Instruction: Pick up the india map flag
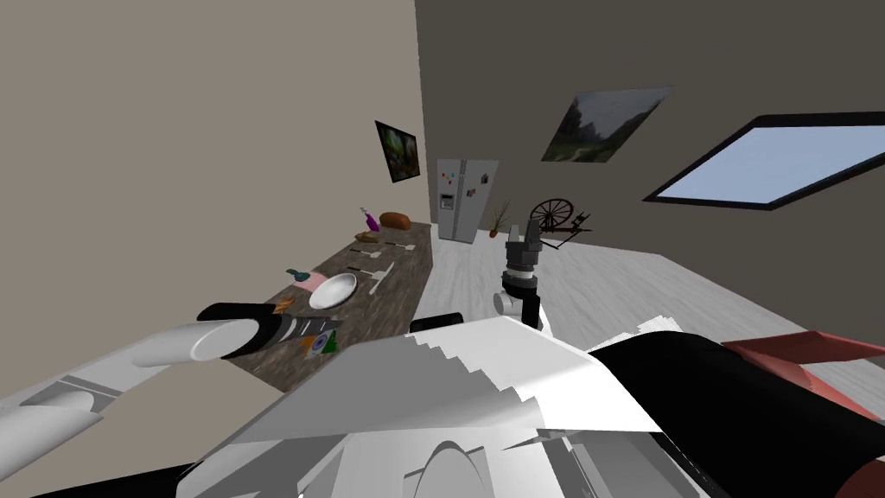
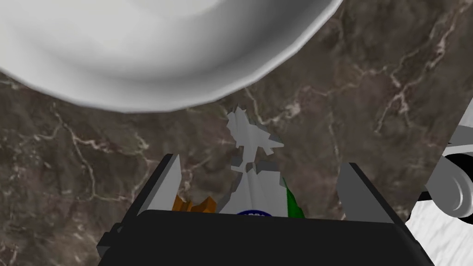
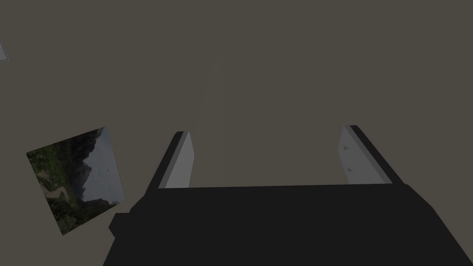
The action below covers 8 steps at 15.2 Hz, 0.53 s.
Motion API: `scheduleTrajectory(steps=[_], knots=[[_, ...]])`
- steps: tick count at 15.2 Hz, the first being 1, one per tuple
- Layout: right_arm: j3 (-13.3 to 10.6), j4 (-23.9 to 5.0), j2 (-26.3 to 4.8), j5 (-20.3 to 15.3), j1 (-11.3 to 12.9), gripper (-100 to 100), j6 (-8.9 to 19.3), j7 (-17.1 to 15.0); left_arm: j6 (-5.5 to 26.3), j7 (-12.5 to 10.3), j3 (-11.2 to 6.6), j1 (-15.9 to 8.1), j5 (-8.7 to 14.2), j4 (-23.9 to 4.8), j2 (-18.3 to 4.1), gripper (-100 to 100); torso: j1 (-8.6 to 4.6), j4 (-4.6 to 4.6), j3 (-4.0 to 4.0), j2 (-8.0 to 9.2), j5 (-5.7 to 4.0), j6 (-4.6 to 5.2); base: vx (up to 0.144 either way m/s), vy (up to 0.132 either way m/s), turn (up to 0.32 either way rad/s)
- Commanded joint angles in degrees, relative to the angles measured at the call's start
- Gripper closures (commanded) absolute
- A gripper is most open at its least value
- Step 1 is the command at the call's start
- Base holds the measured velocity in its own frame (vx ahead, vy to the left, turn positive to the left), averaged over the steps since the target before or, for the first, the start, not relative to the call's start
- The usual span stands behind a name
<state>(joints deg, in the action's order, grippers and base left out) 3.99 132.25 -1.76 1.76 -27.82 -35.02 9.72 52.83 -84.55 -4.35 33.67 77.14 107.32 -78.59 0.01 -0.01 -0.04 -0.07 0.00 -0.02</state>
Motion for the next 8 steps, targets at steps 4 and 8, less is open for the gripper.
scheduleTrajectory(steps=[4, 8], knots=[[0.0, 0.0, 0.0, 0.0, 0.0, 0, 0.0, 0.0, -1.0, 2.4, 2.02, -1.2, -2.0, -4.1, 4.0, -100, -0.09, 0.01, 0.04, 0.07, 0.00, 0.01, -0.003, -0.016, -0.113], [0.0, 0.0, 0.0, 0.0, 0.0, 0, 0.0, 0.0, -0.7, 1.5, 1.74, -1.2, -1.8, -3.1, 3.1, 100, -0.08, 0.02, 0.05, 0.09, 0.00, 0.01, -0.002, -0.003, -0.007]])
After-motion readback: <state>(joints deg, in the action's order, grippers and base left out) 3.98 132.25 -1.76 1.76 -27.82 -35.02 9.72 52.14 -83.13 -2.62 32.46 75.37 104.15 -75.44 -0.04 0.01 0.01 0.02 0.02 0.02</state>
